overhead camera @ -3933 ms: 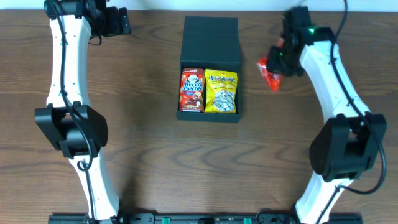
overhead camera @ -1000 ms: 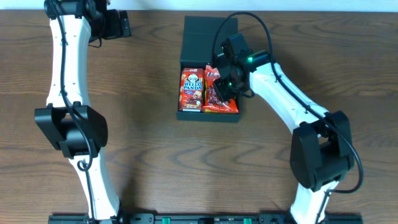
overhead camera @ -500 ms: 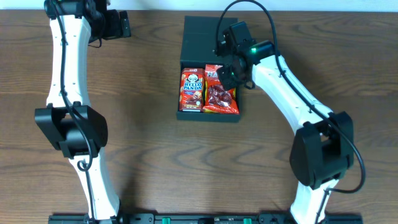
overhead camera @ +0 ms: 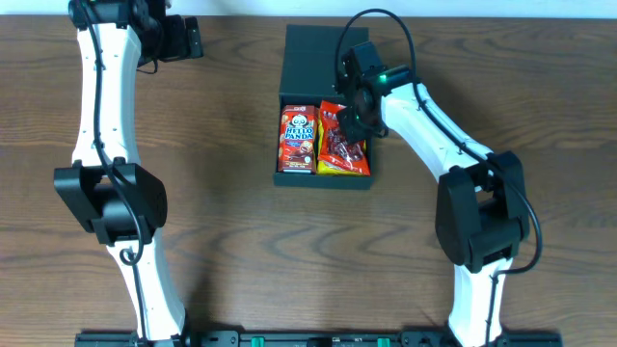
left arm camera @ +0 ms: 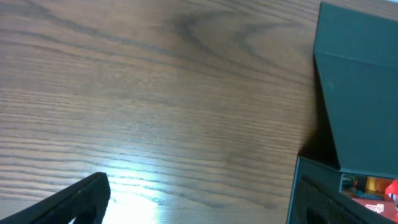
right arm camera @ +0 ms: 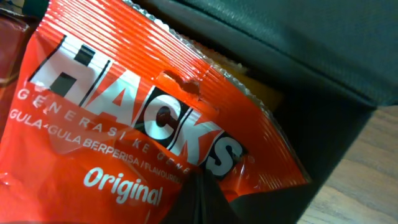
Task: Pack container
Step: 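Lower the red bag over the yellow bag and release, then press the bags down into the box with the right gripper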
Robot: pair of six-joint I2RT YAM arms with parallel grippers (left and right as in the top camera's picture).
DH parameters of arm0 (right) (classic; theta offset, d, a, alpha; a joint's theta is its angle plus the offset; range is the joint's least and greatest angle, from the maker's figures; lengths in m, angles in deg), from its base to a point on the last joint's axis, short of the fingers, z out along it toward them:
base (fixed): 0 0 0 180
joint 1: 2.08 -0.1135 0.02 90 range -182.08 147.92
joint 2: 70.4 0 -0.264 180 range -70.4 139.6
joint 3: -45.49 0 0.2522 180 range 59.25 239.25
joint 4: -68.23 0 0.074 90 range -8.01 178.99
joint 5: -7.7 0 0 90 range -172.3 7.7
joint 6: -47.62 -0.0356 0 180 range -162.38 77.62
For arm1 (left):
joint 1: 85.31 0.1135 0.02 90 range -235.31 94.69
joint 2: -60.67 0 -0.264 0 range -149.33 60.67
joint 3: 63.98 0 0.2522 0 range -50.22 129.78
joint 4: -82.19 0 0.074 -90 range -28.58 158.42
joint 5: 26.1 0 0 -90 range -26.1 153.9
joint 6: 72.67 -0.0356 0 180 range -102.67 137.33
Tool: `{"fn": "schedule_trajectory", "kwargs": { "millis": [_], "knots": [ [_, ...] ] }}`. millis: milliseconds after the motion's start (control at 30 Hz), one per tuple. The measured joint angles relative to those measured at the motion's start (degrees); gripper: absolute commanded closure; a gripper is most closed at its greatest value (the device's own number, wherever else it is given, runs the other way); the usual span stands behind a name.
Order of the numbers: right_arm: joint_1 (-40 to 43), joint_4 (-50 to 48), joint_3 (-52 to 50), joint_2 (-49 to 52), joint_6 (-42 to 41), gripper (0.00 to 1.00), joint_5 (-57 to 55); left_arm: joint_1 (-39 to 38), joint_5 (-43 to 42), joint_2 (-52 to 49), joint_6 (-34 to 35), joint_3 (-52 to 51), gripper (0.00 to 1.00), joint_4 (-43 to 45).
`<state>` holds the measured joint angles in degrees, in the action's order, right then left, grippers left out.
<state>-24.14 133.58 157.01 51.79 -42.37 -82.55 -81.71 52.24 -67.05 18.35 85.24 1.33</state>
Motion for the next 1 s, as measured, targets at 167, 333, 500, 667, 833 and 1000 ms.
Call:
{"fn": "schedule_trajectory", "kwargs": {
  "millis": [167, 333, 500, 667, 833, 1000],
  "knots": [
    [0.0, 3.1, 4.0, 0.0, -0.3, 0.99, 0.0, 0.0, 0.0, 0.0, 0.0, 0.0, 0.05, 0.0],
    [0.0, 8.1, 9.8, -2.3, -0.1, 0.99, 0.1, 0.0, 0.0, 0.0, 0.0, 0.0, 0.04, -0.1],
    [0.0, 18.7, 11.7, -7.3, 1.7, 0.99, 2.4, 0.0, 0.0, 0.0, 0.0, 0.0, 0.05, -0.1],
    [-0.3, 19.9, 9.8, -7.8, 2.4, 0.99, 6.8, 0.0, 0.0, 0.0, 0.0, 0.0, 0.04, 0.1],
    [-2.4, 16.8, 4.0, -7.7, 2.6, 0.98, 8.7, 0.0, 0.0, 0.0, 0.0, 0.0, 0.05, 0.0],
    [-4.7, 11.5, -2.6, -7.7, 2.7, 0.99, 11.2, 0.0, 0.0, 0.0, 0.0, 0.0, 0.05, 0.0]
  ]
}}
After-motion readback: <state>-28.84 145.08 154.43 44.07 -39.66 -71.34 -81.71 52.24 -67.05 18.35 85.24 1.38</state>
